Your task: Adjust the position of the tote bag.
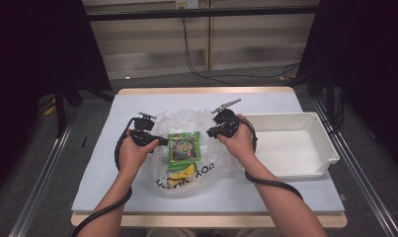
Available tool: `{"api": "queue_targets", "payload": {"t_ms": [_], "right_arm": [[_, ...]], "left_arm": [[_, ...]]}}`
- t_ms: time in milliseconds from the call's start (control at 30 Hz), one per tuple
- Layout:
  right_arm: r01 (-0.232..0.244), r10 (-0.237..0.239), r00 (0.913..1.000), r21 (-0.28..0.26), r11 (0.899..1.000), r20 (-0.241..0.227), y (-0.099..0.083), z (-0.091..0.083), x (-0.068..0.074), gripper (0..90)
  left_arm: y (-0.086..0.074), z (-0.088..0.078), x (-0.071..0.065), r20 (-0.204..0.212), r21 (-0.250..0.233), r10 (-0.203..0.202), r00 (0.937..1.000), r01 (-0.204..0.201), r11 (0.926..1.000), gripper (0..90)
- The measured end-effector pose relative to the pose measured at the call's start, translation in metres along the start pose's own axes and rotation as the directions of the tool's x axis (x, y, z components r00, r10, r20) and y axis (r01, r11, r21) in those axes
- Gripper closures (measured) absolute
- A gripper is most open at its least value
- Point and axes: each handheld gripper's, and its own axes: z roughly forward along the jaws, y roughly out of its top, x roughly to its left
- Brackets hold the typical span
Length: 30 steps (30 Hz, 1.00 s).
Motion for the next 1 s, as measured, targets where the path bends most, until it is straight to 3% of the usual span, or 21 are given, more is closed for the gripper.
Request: {"api": "queue_targets", "payload": {"t_ms": [133,200,333,467,533,733,767,867,933,967,1000], "right_arm": [[0.007,-0.007,1.0,-0.002,1.0,-0.006,0.001,-0.001,0.003,81.0],[0.019,-0.019,0.9998,-0.002,1.0,-0.006,0.001,-0.001,0.004,80.4],[0.013,-0.013,0.9998,-0.004,1.0,-0.016,0.0,0.0,0.004,81.2],[0.007,-0.007,0.9998,0.001,1.0,-0.018,-0.001,-0.001,0.004,80.8],[0.016,-0.016,0.9996,-0.004,1.0,-0.023,-0.001,0.0,0.004,80.9],[0.017,-0.017,0.9994,-0.004,1.0,-0.031,-0.001,-0.001,0.005,80.7],[0.019,-0.019,0.9993,-0.004,1.0,-0.031,-0.001,-0.001,0.005,80.7],[0.006,-0.005,0.9995,0.001,1.0,-0.031,-0.001,-0.002,0.005,80.3],[0.017,-0.017,0.9994,-0.003,1.0,-0.03,-0.002,-0.001,0.002,79.9],[0.009,-0.009,0.9996,0.0,1.0,-0.026,-0.002,-0.001,0.002,79.3],[0.003,-0.003,0.9997,0.001,1.0,-0.023,-0.003,-0.001,0.002,79.2]], "left_arm": [[0.005,0.006,-0.003,0.0,0.003,-0.028,0.9996,0.028,0.9996,60.6],[0.006,0.011,-0.002,0.007,0.017,-0.052,0.9986,0.052,0.9985,52.9],[0.006,0.02,-0.002,0.017,0.041,-0.077,0.9969,0.076,0.9963,51.8],[0.005,0.027,-0.002,-0.024,0.047,-0.088,0.9958,0.089,0.9949,48.5],[0.005,0.03,0.0,-0.006,0.047,-0.094,0.9955,0.094,0.9944,46.2],[0.005,0.039,0.0,-0.007,0.037,-0.126,0.992,0.126,0.9913,46.4],[0.005,0.04,0.001,-0.002,0.053,-0.121,0.9927,0.121,0.9913,47.5],[0.004,0.044,0.001,0.032,0.061,-0.154,0.9875,0.152,0.9865,53.0],[0.005,0.044,0.0,0.022,0.075,-0.151,0.9884,0.149,0.9861,56.3],[0.005,0.046,-0.003,0.02,0.06,-0.188,0.9819,0.187,0.9806,58.3],[0.006,0.044,-0.002,0.02,0.087,-0.162,0.9866,0.16,0.9834,60.6]]}}
